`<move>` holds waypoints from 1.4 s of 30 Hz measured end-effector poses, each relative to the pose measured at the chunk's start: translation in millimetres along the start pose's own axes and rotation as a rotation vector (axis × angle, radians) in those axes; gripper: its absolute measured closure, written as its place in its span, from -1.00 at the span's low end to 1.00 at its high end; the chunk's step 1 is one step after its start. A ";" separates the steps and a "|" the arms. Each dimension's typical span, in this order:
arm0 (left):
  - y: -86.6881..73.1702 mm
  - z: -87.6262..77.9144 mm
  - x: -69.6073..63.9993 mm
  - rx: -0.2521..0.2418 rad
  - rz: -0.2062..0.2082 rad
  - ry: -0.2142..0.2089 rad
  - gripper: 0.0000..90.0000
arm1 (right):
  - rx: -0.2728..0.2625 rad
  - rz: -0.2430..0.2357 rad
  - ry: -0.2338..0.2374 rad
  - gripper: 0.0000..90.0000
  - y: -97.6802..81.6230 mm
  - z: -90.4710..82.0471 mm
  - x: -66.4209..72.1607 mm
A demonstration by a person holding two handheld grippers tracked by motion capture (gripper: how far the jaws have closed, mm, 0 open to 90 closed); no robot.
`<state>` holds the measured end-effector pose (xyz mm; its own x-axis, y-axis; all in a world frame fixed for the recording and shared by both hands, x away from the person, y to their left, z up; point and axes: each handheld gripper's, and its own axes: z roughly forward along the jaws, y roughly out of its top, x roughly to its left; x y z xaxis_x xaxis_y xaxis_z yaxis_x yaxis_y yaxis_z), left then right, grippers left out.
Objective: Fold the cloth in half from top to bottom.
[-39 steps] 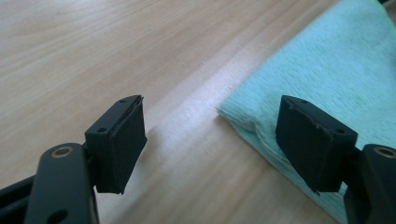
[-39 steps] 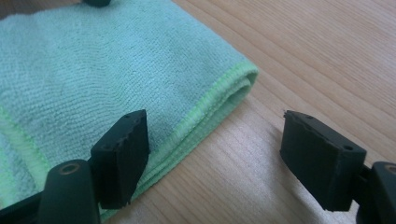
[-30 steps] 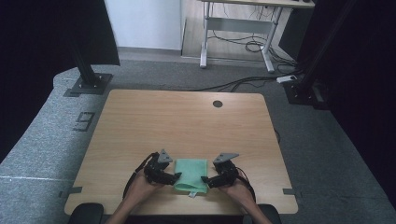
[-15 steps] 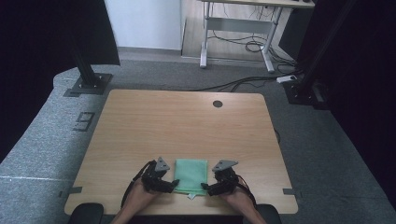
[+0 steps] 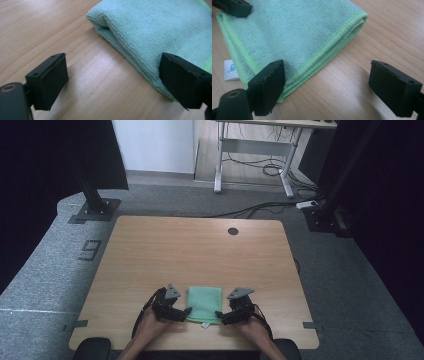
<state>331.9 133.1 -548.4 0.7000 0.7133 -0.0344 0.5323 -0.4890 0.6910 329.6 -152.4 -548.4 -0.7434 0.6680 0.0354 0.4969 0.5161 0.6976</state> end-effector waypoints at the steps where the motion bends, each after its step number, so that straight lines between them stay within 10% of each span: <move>1: 0.9 0.8 1.7 0.002 -0.004 0.001 -0.81 | 0.001 0.003 -0.001 -0.70 0.9 0.7 -1.0; 42: 39.5 35.0 63.7 0.005 -0.079 0.053 -0.89 | -0.030 0.074 -0.065 -0.69 41.1 40.0 -51.3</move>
<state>414.2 141.6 -548.5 0.6298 0.7752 -0.0499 0.5872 -0.4330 0.6839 406.1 -144.0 -550.2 -0.6740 0.7375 0.0423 0.5355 0.4483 0.7157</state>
